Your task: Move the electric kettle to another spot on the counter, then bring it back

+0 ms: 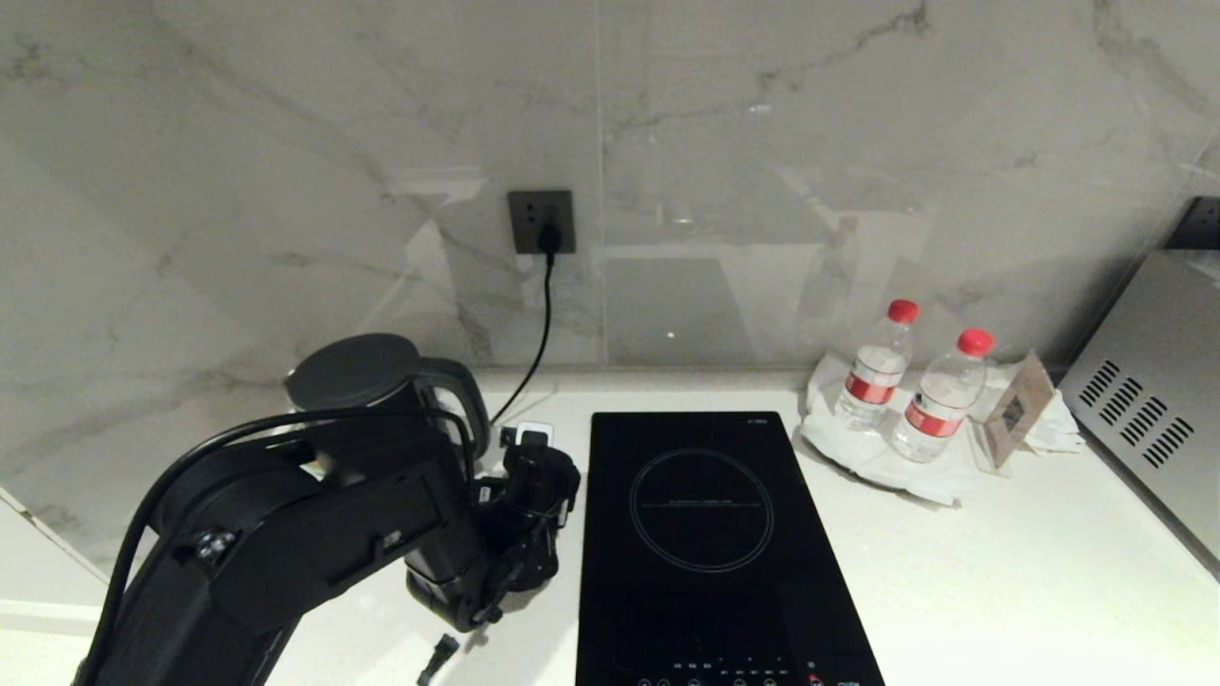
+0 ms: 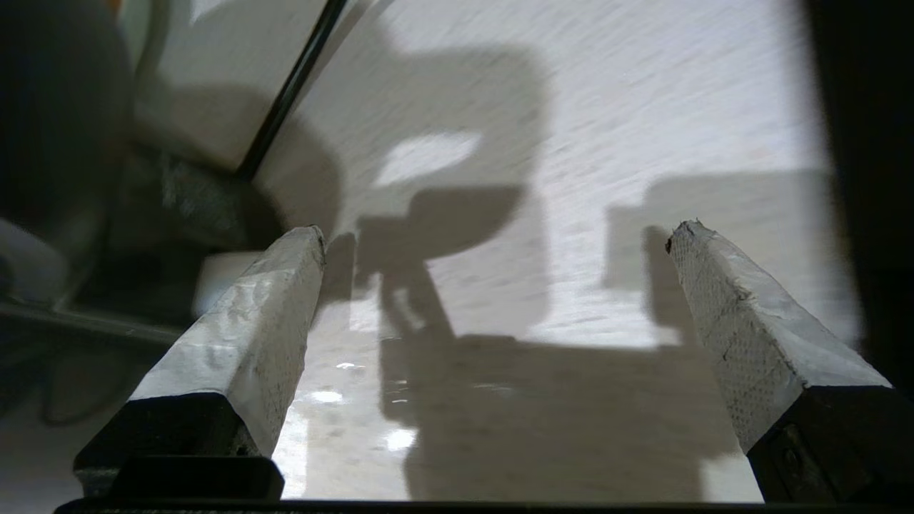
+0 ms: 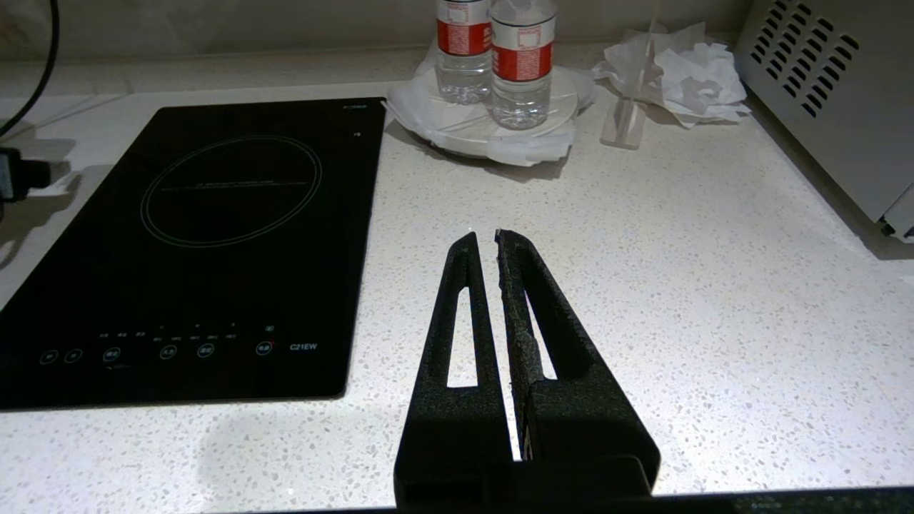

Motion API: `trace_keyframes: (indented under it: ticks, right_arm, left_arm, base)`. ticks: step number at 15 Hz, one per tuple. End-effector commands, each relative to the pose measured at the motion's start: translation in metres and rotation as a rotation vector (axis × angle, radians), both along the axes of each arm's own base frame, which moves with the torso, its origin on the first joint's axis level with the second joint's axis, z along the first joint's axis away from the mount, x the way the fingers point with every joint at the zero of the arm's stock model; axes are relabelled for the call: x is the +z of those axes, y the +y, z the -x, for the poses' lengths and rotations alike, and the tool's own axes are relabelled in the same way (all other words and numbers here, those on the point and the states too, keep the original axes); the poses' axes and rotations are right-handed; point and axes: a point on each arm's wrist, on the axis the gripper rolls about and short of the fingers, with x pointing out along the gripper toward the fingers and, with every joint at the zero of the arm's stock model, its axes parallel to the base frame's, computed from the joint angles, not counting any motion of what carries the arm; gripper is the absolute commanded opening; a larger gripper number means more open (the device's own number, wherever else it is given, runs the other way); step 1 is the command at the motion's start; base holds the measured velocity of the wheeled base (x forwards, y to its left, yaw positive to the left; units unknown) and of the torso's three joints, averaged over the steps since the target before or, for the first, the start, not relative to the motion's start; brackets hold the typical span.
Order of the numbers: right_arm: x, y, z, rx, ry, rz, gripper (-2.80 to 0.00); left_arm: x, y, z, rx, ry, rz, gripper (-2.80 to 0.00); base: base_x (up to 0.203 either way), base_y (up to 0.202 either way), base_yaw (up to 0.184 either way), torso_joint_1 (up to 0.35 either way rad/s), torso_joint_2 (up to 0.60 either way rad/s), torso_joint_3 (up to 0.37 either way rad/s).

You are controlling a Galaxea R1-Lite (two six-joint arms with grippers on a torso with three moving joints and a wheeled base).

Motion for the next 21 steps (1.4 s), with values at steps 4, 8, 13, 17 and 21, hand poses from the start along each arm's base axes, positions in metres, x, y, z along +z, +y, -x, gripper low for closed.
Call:
trace_keyframes:
  ticks: [4, 8, 13, 17, 21]
  right_arm:
    - [0.0, 0.0, 0.0, 0.0, 0.001, 0.0, -2.8]
    - [0.0, 0.0, 0.0, 0.0, 0.0, 0.0, -2.8]
    - [0.0, 0.0, 0.0, 0.0, 0.001, 0.0, -2.8]
    - [0.0, 0.0, 0.0, 0.0, 0.0, 0.0, -2.8]
    - [0.0, 0.0, 0.0, 0.0, 0.0, 0.0, -2.8]
  left_arm:
    - [0.034, -0.022, 0.022, -0.058, -0.06, 0.047, 0.0]
    - [0.026, -0.012, 0.03, -0.035, -0.024, 0.063, 0.0]
    - [0.048, 0.002, 0.046, -0.026, -0.032, 0.079, 0.0]
    - [0.083, 0.018, 0.056, -0.006, -0.087, 0.148, 0.0]
    - [0.088, 0.032, 0.063, 0.009, -0.081, 0.146, 0.0]
  base:
    - [0.0, 0.0, 0.0, 0.0, 0.0, 0.0]
    - [0.0, 0.0, 0.0, 0.0, 0.0, 0.0]
    - [0.0, 0.0, 0.0, 0.0, 0.0, 0.0]
    - [0.0, 0.0, 0.0, 0.0, 0.0, 0.0]
    - [0.0, 0.0, 0.0, 0.0, 0.0, 0.0]
